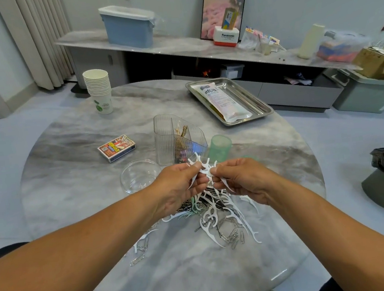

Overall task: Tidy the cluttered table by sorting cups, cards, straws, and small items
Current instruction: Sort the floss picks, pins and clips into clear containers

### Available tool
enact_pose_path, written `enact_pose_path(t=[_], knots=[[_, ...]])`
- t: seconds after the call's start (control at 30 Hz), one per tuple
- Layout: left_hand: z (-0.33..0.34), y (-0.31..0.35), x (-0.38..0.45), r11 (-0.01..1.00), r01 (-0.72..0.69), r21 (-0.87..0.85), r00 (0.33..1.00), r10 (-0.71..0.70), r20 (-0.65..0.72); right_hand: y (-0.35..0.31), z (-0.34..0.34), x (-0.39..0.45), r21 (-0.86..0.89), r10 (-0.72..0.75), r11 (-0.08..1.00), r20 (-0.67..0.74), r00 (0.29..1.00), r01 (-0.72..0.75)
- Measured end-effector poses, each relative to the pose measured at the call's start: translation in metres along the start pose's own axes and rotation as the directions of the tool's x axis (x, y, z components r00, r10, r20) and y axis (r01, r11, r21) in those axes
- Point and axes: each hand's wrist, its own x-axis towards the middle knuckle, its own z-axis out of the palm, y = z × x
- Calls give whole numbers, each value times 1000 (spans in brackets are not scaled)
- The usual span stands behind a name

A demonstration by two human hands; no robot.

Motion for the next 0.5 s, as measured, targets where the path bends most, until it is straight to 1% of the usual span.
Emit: enact_pose_path(t=[0.2, 0.33, 0.37, 0.43, 0.5], knots=[[0, 2, -1, 997, -38, -61, 999, 37, -21, -2, -1, 1, 151, -43, 987, -106, 993, 59], [-2, 6, -2, 986, -38, -163, 998, 29, -57, -2, -5, 2, 301, -31, 950, -166, 986, 81], [-4, 8, -2, 979, -36, -202, 998, 25, -60, -2, -6, 3, 351, -27, 933, -155, 988, 80], [-5, 11, -1, 959, -48, -279, 998, 33, -57, -2, -5, 1, 424, -12, 904, -86, 996, 47], [-4, 12, -1, 944, -67, -325, 997, 55, -45, 0, 1, -2, 440, 0, 898, -2, 1000, 1]])
